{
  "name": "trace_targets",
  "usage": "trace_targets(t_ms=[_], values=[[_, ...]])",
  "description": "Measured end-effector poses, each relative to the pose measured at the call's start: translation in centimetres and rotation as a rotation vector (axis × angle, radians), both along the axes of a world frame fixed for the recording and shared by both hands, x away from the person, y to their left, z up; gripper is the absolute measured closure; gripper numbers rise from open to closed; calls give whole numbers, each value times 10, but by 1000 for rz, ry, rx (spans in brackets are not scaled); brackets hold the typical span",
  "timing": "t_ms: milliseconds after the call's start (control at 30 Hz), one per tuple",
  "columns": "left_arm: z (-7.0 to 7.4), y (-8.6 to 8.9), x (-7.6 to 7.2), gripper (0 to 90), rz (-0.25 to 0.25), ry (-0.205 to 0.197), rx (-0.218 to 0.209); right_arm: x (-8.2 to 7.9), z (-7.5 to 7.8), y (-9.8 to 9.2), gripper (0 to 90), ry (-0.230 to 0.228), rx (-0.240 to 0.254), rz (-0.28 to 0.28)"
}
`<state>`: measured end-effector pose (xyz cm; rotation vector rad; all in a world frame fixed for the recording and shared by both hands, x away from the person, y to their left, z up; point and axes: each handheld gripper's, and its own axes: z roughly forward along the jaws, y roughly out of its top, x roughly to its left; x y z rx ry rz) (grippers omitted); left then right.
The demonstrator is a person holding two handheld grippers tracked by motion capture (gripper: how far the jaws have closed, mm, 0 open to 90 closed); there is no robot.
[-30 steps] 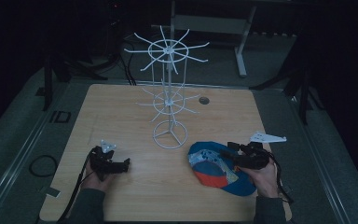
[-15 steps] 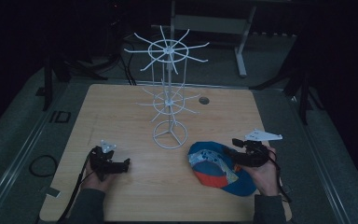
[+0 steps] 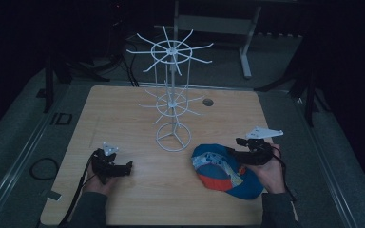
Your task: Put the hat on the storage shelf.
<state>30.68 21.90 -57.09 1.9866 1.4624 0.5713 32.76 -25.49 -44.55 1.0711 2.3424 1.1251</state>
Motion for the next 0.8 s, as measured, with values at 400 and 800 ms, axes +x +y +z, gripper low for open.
trace_targets(t_ms=[400,800], values=[[0,0,0,2,2,-1,-3,11,9,8,394,18,-43,56],[0,0,0,2,1,0,-2,26,12,12,392,32,-95,78]])
